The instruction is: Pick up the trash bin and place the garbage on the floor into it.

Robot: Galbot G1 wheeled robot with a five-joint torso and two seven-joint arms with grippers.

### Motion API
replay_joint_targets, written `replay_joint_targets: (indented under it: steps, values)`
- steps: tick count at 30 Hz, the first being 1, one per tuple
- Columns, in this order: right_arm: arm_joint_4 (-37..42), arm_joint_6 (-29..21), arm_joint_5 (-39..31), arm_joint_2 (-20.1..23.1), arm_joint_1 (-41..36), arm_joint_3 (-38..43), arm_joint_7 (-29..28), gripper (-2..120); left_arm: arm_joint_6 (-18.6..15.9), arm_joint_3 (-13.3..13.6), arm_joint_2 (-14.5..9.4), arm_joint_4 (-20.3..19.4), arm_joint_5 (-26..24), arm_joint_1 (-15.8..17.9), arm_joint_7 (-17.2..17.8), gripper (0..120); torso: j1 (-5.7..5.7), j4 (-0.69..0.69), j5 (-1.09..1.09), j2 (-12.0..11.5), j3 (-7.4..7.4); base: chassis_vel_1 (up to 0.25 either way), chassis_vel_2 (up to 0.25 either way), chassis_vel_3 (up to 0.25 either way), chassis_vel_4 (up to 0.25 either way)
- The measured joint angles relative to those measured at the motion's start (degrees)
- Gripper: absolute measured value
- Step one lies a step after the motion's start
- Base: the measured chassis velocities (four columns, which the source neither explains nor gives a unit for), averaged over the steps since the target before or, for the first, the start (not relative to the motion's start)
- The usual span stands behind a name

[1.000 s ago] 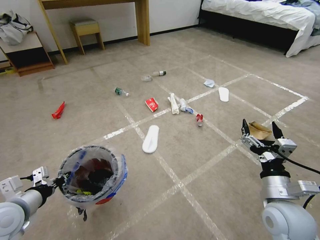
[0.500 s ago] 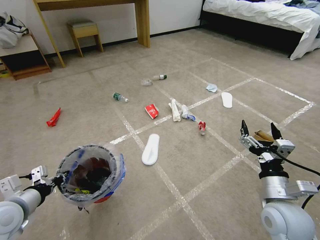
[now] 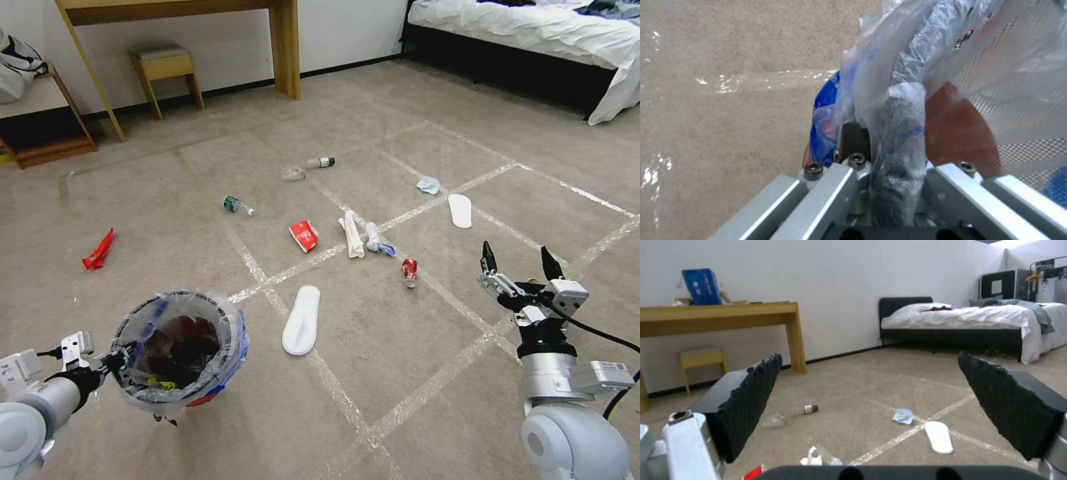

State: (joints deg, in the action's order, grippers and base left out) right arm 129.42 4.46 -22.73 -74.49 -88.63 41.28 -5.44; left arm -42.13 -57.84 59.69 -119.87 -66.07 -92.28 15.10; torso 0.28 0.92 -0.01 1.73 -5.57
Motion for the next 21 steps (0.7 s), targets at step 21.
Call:
replay_joint_targets:
  steps: [21]
  values:
    - [0.0,0.5,1.1,-0.2,-0.2,-0.1,0.1,100,0.0,-0.5,0.4,1.0,2.0,0.2,-2.5,1,0.0,0.0,0.01,0.0,0.01,-0.062,0.063,0.065,-0.063]
